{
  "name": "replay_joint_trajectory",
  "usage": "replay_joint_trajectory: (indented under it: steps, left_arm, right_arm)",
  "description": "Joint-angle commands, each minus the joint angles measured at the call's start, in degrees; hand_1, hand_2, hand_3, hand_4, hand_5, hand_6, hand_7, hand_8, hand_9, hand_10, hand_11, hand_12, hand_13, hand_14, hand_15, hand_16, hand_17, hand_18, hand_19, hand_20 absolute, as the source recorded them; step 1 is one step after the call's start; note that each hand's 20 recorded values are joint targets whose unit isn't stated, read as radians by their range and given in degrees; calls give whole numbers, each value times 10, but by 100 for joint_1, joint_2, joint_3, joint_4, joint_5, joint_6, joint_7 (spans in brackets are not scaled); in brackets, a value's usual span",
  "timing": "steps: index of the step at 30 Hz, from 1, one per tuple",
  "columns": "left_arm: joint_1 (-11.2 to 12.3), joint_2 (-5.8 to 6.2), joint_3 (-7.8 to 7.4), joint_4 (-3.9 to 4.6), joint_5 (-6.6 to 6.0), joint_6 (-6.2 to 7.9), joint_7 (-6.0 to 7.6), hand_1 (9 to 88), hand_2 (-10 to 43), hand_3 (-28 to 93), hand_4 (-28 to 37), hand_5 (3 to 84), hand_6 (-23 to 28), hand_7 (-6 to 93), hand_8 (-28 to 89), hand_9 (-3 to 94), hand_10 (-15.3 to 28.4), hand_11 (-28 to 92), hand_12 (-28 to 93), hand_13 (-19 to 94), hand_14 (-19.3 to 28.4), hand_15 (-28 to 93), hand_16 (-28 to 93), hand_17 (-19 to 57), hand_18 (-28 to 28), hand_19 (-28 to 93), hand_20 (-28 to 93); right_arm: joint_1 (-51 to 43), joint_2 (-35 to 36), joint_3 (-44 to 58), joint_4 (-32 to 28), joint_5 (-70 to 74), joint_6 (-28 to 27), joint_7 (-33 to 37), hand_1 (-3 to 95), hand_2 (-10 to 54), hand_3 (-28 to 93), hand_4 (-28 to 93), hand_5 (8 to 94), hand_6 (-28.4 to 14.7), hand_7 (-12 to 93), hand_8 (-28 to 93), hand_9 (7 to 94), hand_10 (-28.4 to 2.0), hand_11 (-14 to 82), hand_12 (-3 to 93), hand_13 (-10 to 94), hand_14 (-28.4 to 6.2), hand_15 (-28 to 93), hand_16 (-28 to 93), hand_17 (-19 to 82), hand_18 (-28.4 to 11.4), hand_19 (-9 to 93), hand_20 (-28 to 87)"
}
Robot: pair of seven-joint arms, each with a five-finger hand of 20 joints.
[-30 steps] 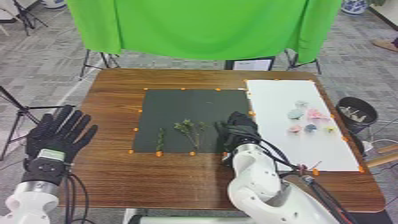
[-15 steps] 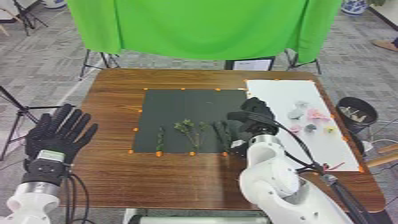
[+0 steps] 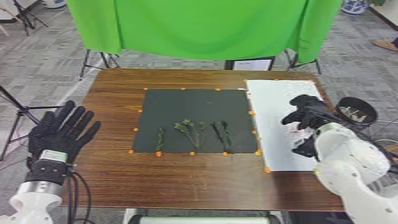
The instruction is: Arrange flowers
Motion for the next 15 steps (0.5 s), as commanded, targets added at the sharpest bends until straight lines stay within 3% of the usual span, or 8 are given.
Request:
replay_joint_trajectory:
  steps: [1,5,9,15]
  left_arm:
    - [-7,-16,20,28,0,-118,-43,349,98,709,-240,381,92,177,-97,309,163,223,112,233,158,358,-67,-63,150,337,68]
    - [-15,-9,34,35,5,-83,-36,347,99,709,-243,382,92,176,-96,310,163,222,113,235,157,356,-66,-62,150,336,69]
    - [56,-54,27,19,8,-73,-78,346,101,707,-246,383,92,175,-96,312,163,221,114,236,158,357,-66,-62,150,335,69]
    - [25,-49,61,11,-7,-30,-85,343,105,706,-247,384,92,174,-95,313,164,219,115,236,158,353,-65,-62,150,334,70]
  right_arm:
    - [-224,-17,87,204,-73,-296,-44,405,-95,841,-283,430,-73,130,-108,431,-132,95,134,618,-119,600,237,336,-225,840,417]
    - [-96,-67,20,406,-71,-639,-130,429,-95,845,-283,442,-63,146,-111,431,-122,96,127,619,-112,573,227,332,-224,833,420]
    - [182,-173,-171,695,-160,-1121,-198,477,-95,803,-283,448,-60,147,-117,430,-113,101,112,625,-99,507,313,325,-227,820,434]
    - [237,-169,-456,913,-304,-699,-144,547,-95,736,-282,514,-33,177,-131,509,-102,116,115,639,-82,439,358,331,-227,816,435]
